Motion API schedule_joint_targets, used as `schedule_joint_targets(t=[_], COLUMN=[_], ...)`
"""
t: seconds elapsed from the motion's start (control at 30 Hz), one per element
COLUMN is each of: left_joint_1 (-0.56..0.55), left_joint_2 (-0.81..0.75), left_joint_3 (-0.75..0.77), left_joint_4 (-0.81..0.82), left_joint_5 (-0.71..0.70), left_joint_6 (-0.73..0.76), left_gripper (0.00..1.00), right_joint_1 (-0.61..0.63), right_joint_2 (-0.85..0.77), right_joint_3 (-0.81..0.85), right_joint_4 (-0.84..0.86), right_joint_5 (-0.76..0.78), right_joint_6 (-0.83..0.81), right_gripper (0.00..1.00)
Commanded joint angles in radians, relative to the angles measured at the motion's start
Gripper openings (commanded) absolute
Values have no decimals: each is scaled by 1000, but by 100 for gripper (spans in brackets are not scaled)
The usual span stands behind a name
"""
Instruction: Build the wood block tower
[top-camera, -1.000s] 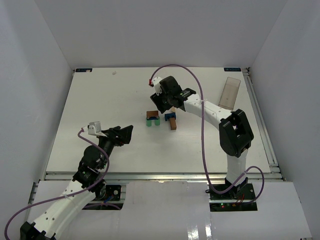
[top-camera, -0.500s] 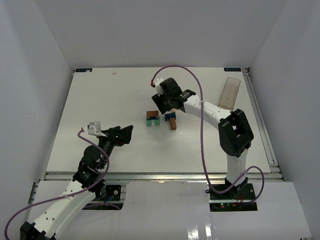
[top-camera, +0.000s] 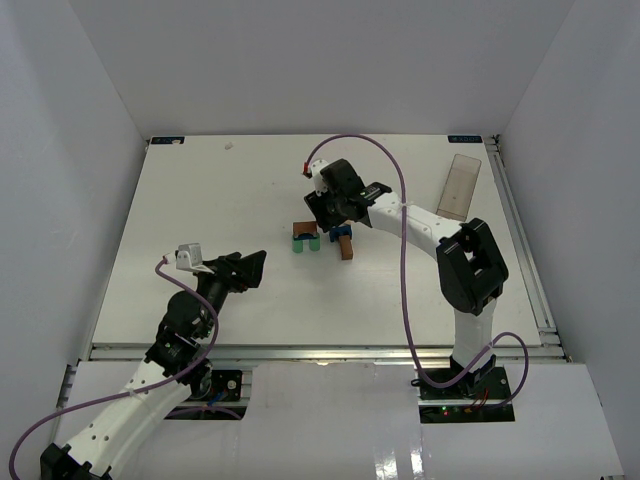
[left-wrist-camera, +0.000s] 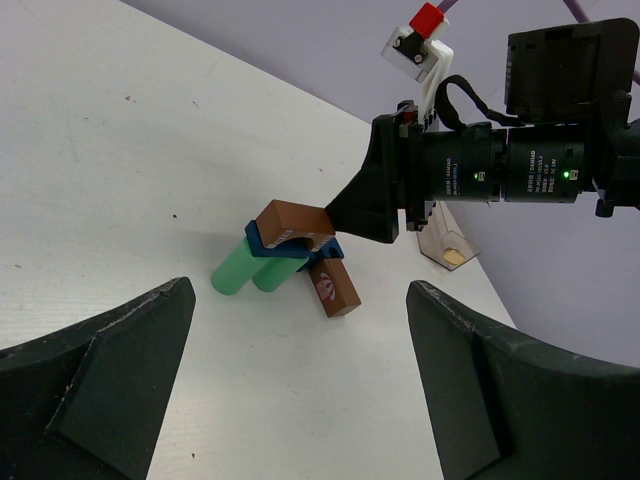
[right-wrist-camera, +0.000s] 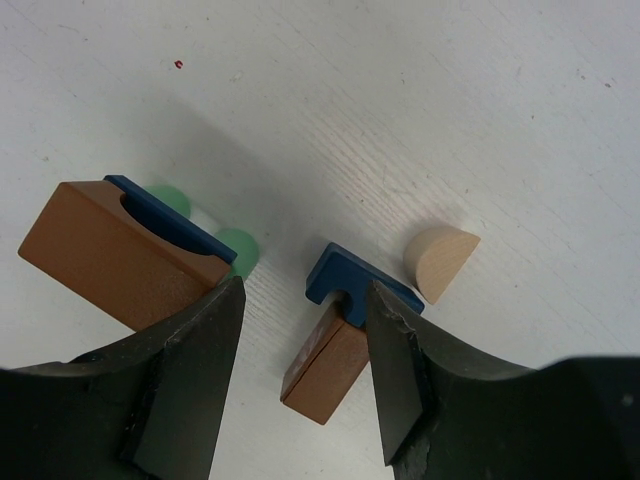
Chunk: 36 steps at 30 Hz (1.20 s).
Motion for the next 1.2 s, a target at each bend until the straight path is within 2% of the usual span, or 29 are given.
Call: schedule_joint_targets(t=[0.0, 0.3, 0.63, 0.67, 0.73, 0.8, 0.9, 0.93, 1.17], left_joint_1=[1, 1, 1, 1, 1, 1, 1, 1, 4], left_joint_2=[-8, -9, 5, 16, 52, 96, 214, 262, 645], left_joint_3=[0, 0, -7, -8, -9, 0, 45, 62, 169], left_joint_4=[3, 3, 19, 29, 56, 69, 49, 44, 110], left_joint_5=[1, 1, 2, 8, 33, 50, 63, 68, 160], left_joint_6=[9, 9, 20, 25, 39, 48, 57, 58, 68], left_gripper=[98, 98, 98, 92, 74, 44, 8, 0, 0], right_joint_1=[-3, -2, -14, -14, -14, -14, -13, -12, 4], right_joint_2=[-49, -41, -61, -72, -102, -144, -205, -229, -361], right_joint_3=[-5, 8, -30, -45, -86, -128, -207, -237, -422], right_joint_4=[49, 45, 30, 30, 32, 51, 92, 110, 266], right_joint_5=[-23, -26, 98, 100, 89, 65, 29, 19, -70], right_joint_6=[18, 21, 28, 29, 34, 35, 60, 69, 103], right_gripper=[57, 57, 57, 57, 57, 57, 57, 57, 57])
